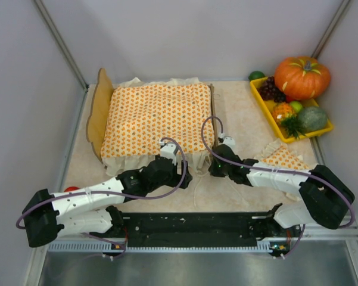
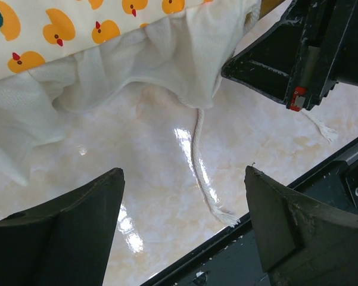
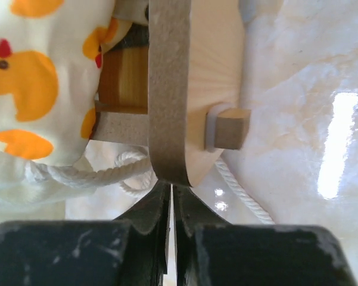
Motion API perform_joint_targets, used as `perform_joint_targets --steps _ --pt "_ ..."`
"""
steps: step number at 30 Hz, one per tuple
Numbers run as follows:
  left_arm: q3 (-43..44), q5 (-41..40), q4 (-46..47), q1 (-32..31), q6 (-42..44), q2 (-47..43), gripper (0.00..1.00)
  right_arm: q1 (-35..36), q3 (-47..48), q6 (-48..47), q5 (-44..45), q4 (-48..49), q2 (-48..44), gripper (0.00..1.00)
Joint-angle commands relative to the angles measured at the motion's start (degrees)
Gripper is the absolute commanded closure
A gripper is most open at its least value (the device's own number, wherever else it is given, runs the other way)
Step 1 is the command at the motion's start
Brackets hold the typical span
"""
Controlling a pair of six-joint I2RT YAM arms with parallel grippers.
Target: Set up the pet bed
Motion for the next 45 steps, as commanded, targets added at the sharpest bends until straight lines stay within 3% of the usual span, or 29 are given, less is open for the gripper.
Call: perform_joint_targets --steps 1,8,15,19,27,30,33,36,37,45 --pt "-0.3 -0.6 1.7 -0.3 -0.2 0.2 0.14 0.7 0.6 -3.2 5.3 -0.6 -5.4 1.0" --pt "1.1 0.8 2.0 -0.3 1.4 2.4 0.15 0.6 -0.5 -6.0 13.3 -13.2 -11.6 1.0" --pt "1.2 2.7 2.9 -0.2 2.4 3.1 0.15 -0.4 2.0 -4.1 18.9 -24.9 -9.8 1.0" --pt "1.3 3.2 2.9 -0.3 2.9 3.2 0.15 -1.3 4.3 -4.2 21.5 -28.5 -6.8 1.0" --pt "1.8 4.2 3.2 -0.3 4.1 4.3 0.15 -1.3 8.7 -9.1 21.5 -26.6 2.5 1.0" --pt "2.4 4.6 3.0 -0.3 4.3 4.8 0.15 -1.6 10.4 -11.5 21.3 -26.4 5.5 0.95" --pt "2.5 4.6 3.1 -0.3 4.6 4.7 0.15 -1.7 10.2 -10.5 19.2 -26.6 4.1 0.82" --pt "2.4 4.0 2.9 -0.2 4.6 4.4 0.15 -1.9 8.0 -9.0 17.3 -26.9 -1.9 0.65" --pt "2.4 4.0 2.8 -0.3 4.6 4.4 0.14 -1.9 7.5 -7.8 16.4 -27.1 -3.6 0.54" --pt "2.6 3.7 2.9 -0.3 5.0 4.2 0.14 -2.0 0.3 0.7 9.9 -32.7 -20.7 0.52"
